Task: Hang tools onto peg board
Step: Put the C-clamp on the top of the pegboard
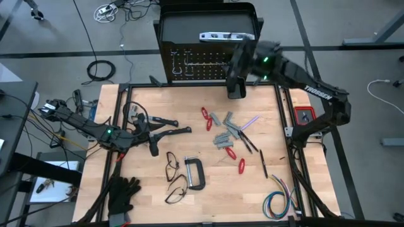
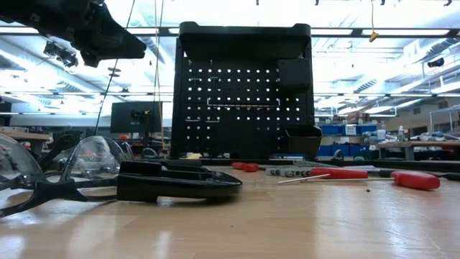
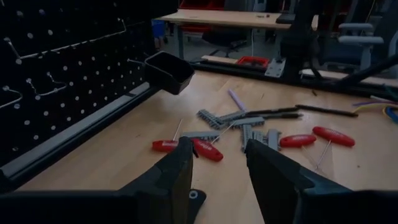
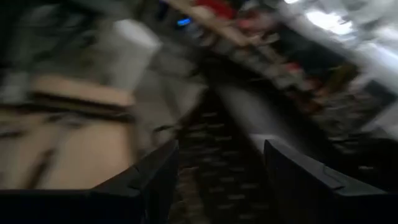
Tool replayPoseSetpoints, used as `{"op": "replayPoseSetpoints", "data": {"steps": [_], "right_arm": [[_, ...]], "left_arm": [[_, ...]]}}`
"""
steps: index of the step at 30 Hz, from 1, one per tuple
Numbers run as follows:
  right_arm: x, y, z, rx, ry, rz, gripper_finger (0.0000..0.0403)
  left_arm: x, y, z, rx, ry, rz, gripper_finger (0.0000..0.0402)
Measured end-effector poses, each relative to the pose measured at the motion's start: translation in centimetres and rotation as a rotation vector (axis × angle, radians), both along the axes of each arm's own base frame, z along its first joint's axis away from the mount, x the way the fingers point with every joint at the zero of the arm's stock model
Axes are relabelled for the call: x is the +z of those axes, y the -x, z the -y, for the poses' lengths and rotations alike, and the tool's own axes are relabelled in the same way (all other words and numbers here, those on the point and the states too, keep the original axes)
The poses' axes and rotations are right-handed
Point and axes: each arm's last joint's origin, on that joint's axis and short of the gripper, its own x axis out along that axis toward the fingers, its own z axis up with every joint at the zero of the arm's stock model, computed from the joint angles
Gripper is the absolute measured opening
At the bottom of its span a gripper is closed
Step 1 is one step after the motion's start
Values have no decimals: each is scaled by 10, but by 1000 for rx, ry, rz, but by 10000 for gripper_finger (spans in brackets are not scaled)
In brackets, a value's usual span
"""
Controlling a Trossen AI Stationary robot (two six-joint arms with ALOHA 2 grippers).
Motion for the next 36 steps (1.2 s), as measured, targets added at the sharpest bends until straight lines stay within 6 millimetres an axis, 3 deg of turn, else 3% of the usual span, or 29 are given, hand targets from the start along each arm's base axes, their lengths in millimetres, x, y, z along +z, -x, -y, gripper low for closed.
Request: {"op": "replayPoseSetpoints", "data": {"steps": [7, 11, 17, 25, 30, 36], "right_arm": [[-55, -35, -52, 323, -295, -153, 239], [-99, -55, -75, 415, -488, -253, 241], [-182, -92, -113, 307, -605, -509, 238], [-251, -118, -145, 239, -610, -702, 248], [-273, -125, -158, 235, -629, -734, 267], [-266, -134, -178, 339, -605, -615, 293]], "left_arm": [[0, 0, 0, -4, -18, -9, 152], [0, 0, 0, 4, 19, 7, 152], [0, 0, 0, 6, 27, 12, 152], [0, -2, -4, 31, 27, 16, 152], [0, -2, -5, 24, 31, 14, 152], [0, -2, -4, 13, 36, 13, 152]]}}
